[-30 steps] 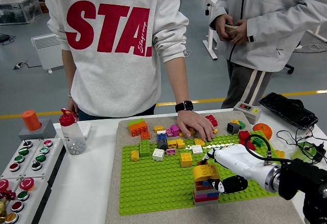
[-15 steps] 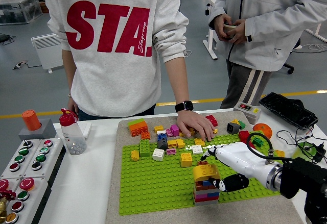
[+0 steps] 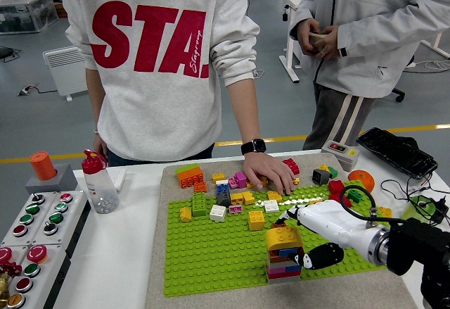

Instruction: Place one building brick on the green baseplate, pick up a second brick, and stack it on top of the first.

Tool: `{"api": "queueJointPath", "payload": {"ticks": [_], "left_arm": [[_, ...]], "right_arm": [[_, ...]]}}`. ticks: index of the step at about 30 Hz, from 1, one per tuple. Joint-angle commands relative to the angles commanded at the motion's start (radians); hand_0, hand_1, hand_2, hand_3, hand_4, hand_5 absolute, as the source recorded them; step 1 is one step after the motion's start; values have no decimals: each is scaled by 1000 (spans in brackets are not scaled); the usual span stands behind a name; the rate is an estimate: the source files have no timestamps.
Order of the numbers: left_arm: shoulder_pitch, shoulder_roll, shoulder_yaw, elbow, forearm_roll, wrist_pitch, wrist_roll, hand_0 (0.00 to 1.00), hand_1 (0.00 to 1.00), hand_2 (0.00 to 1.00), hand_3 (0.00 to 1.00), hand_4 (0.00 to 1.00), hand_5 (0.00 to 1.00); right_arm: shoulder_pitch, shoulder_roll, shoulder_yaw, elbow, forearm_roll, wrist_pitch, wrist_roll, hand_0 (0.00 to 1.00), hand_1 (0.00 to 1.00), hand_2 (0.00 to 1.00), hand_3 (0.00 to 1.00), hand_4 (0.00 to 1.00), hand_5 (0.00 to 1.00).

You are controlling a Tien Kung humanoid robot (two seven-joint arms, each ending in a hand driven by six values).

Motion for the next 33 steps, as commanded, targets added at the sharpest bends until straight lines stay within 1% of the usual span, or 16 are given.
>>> {"api": "queueJointPath", "payload": {"ticks": [1, 6, 7, 12, 13, 18, 19, 26, 29, 30, 31, 33], "left_arm": [[0, 0, 0, 0, 0, 0, 0, 664, 688, 689, 576, 290, 998], [0, 0, 0, 0, 0, 0, 0, 664, 688, 689, 576, 290, 998], [0, 0, 0, 0, 0, 0, 0, 665, 688, 689, 576, 290, 998], [0, 0, 0, 0, 1, -1, 0, 665, 688, 689, 576, 290, 998], [0, 0, -1, 0, 2, -1, 0, 664, 688, 689, 576, 290, 998], [2, -1, -4, 0, 5, -1, 1, 664, 688, 689, 576, 290, 998], [3, -1, -5, 0, 6, -1, 1, 665, 688, 689, 576, 290, 998], [6, -2, -10, 0, 13, -2, 3, 665, 688, 689, 576, 290, 998], [8, -2, -12, 0, 15, -2, 4, 665, 688, 689, 576, 290, 998], [8, -2, -13, 0, 17, -2, 4, 665, 688, 689, 576, 290, 998], [9, -2, -14, 0, 18, -2, 4, 665, 688, 689, 576, 291, 998], [11, -2, -15, 0, 19, -2, 4, 665, 688, 689, 576, 291, 998]], "right_arm": [[0, 0, 1, 0, 0, -2, 1, 741, 765, 895, 860, 723, 385], [-2, -1, 6, 0, 6, -10, 10, 741, 765, 895, 860, 723, 385], [-3, -1, 7, 0, 7, -10, 11, 857, 826, 930, 921, 773, 436], [-12, -5, 23, 0, 30, -15, 26, 857, 826, 930, 921, 773, 436], [-14, -7, 26, 0, 36, -16, 29, 921, 863, 950, 965, 801, 467], [-42, -21, 78, 0, 84, -50, 59, 921, 863, 950, 965, 801, 467], [-49, -24, 89, 0, 95, -54, 63, 925, 865, 952, 976, 844, 543], [-87, -45, 146, 0, 163, -71, 90, 924, 868, 954, 970, 832, 544], [-106, -56, 175, 0, 189, -113, 142, 924, 868, 954, 970, 832, 544], [-114, -60, 182, 0, 193, -136, 162, 924, 868, 954, 970, 832, 544], [-122, -64, 191, 0, 198, -164, 186, 731, 749, 783, 759, 698, 471], [-136, -69, 204, 0, 205, -216, 231, 731, 749, 783, 759, 698, 471]]}}
